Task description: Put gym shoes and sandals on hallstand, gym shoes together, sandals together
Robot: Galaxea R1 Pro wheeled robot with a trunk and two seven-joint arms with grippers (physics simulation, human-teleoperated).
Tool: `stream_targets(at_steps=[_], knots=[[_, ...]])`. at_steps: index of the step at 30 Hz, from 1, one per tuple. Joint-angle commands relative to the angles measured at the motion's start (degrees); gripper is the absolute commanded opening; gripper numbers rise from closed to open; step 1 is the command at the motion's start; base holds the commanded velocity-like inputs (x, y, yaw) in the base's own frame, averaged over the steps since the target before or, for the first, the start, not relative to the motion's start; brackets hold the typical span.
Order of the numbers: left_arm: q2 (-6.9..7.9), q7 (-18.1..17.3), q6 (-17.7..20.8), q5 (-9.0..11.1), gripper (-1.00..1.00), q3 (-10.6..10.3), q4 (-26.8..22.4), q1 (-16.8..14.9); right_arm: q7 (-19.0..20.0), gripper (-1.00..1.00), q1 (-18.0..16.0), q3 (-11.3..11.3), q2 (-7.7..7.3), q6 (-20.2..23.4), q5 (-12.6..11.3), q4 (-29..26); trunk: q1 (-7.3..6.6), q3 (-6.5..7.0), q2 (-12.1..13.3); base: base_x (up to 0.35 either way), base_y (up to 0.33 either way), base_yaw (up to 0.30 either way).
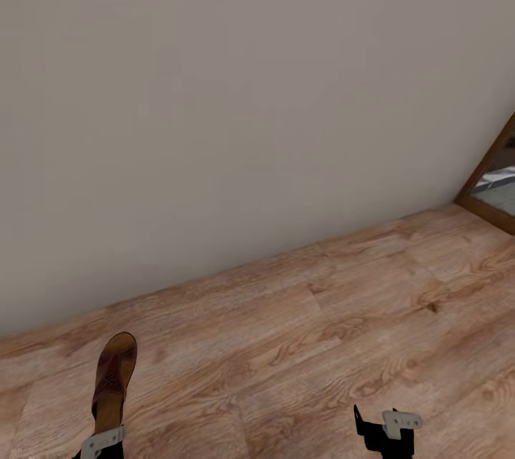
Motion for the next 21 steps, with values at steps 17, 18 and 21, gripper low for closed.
stream_targets(at_steps=[17,18,21], knots=[[-0.02,-0.51,-0.11,0.17,-1.0,0.49,0.06,-0.05,-8.87,1.0,-0.01,0.17,0.24,-0.08,0.06,0.06,-0.01,0.06,-0.02,0.001,-0.001,0.278],[-0.02,-0.51,-0.11,0.17,-1.0,0.48,0.06,-0.05,-8.86,1.0,-0.01,0.17,0.22,-0.08,0.06,0.05,-0.01,0.1,-0.02,0.0,0.0,0.269],[-0.02,-0.51,-0.11,0.17,-1.0,0.48,0.06,-0.06,-8.83,1.0,-0.01,0.18,0.2,-0.08,0.06,0.02,-0.01,0.22,-0.02,0.0,0.0,0.261]])
